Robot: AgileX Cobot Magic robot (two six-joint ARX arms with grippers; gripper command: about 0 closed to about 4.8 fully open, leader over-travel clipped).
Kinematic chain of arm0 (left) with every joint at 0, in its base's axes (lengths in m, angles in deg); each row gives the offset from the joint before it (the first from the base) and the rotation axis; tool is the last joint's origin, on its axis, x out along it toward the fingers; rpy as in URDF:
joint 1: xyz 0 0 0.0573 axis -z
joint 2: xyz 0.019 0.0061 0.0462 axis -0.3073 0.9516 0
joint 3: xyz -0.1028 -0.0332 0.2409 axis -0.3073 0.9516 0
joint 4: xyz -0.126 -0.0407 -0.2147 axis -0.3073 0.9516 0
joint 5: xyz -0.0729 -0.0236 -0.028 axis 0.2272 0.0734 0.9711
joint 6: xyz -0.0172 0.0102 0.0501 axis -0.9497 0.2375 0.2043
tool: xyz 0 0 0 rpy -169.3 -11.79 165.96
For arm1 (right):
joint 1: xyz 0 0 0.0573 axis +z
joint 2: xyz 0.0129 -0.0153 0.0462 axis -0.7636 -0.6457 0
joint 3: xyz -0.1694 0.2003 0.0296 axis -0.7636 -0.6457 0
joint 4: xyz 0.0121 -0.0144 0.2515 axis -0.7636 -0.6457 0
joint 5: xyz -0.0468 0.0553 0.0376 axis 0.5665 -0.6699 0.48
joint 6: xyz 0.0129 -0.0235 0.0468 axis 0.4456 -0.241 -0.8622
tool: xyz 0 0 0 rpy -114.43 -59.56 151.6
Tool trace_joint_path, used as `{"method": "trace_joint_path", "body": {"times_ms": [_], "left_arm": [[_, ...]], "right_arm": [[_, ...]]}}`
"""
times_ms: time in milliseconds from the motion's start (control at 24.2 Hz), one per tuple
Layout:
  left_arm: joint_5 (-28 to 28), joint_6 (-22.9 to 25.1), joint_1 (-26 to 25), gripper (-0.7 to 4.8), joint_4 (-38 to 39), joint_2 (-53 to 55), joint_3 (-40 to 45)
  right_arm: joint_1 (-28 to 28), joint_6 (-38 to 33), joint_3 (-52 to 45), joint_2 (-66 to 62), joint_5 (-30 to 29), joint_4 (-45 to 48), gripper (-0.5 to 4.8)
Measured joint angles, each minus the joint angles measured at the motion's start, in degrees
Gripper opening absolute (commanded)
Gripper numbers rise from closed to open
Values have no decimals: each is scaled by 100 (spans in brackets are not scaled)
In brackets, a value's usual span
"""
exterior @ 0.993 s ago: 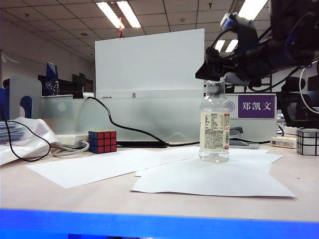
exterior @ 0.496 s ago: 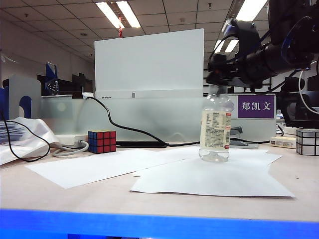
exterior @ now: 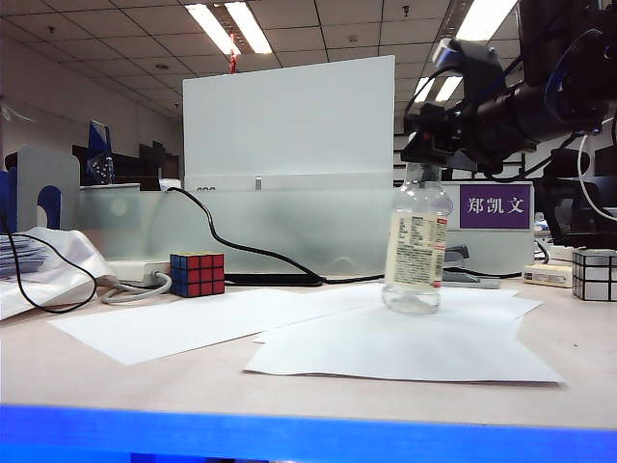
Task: Flip the plastic bottle upside down.
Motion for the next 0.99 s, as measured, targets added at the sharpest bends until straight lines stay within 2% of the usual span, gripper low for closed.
{"method": "trace_joint_path", "body": {"times_ms": [207,455,621,827,993], "left_arm": [[2,2,0,125,-190,0,-2],[68,2,0,125,-321,0,-15],[597,2,0,125,-850,2,-42],[1266,111,0,125,-986,2,-426],[1838,343,0,126,-968,212,-772]], "right_arm": [[17,-1147,11,-17,-361,319,-3],[13,-2774,72,-17,-442,1539,-3],[9,-4092,212,-17,-664,2166,-3],[179,-5921,358,-17,-813,3335,-3],[376,-6857,629,28,-863,3637,-2]]}}
